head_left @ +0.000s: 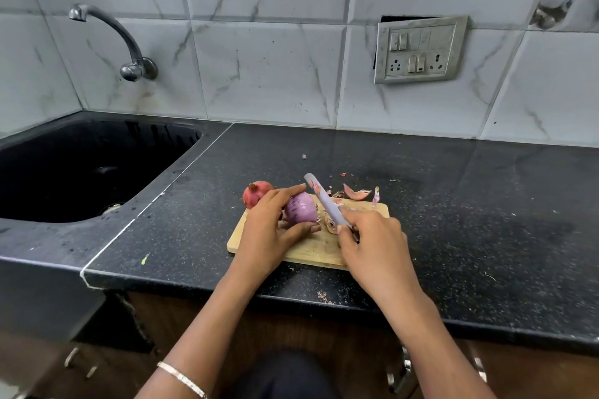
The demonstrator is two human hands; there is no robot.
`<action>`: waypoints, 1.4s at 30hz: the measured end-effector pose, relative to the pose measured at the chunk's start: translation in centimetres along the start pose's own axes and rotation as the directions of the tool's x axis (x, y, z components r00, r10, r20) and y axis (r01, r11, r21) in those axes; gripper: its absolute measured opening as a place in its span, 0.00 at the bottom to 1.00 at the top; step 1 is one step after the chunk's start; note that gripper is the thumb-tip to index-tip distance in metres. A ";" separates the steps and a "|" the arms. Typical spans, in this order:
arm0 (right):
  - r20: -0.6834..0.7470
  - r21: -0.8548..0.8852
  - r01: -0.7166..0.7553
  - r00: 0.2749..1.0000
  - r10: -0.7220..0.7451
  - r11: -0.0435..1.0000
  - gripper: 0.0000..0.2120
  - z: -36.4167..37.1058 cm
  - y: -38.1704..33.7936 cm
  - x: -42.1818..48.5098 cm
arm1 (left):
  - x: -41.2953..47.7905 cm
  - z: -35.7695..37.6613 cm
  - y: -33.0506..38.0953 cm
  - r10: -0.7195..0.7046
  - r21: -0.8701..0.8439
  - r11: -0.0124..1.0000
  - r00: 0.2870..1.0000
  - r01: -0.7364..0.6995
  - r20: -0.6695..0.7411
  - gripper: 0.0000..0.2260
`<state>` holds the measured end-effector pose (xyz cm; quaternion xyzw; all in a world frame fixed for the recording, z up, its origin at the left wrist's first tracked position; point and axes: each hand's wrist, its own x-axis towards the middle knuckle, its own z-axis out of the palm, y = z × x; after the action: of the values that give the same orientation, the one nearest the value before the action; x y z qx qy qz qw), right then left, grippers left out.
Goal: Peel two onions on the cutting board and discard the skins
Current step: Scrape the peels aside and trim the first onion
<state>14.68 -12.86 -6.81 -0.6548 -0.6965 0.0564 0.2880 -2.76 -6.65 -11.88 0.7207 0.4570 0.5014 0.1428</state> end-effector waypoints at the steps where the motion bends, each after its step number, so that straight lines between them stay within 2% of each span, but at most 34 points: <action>1: 0.014 -0.010 -0.008 1.000 0.008 1.000 0.10 0.1 -0.1 0.0 | 0.0 0.0 -0.1 -0.002 0.002 1.000 1.000 0.002 0.000 0.31; 8: -0.012 -0.057 0.020 1.000 -0.020 0.998 0.11 0.8 -1.4 0.3 | 0.2 0.0 -0.3 0.034 0.070 0.997 0.999 -0.034 -0.002 0.32; 25: -0.031 -0.134 0.040 0.999 -0.044 0.990 0.16 3.0 -2.2 2.3 | 0.3 0.0 -0.5 0.083 0.079 0.993 0.996 -0.085 0.027 0.28; 33: 0.015 -0.139 0.049 0.999 -0.048 0.989 0.10 2.6 -1.8 1.2 | 0.4 -0.1 -0.6 0.061 0.092 0.994 0.998 -0.064 0.031 0.28; 42: 0.074 -0.176 0.061 0.996 -0.048 0.982 0.10 2.3 -2.1 2.1 | 0.4 0.0 -0.5 0.073 0.083 0.994 0.997 -0.074 0.013 0.27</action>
<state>11.80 -10.51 -7.06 -0.6563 -0.7260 0.0084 0.2053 -3.02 -6.04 -11.93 0.7447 0.4501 0.4833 0.0964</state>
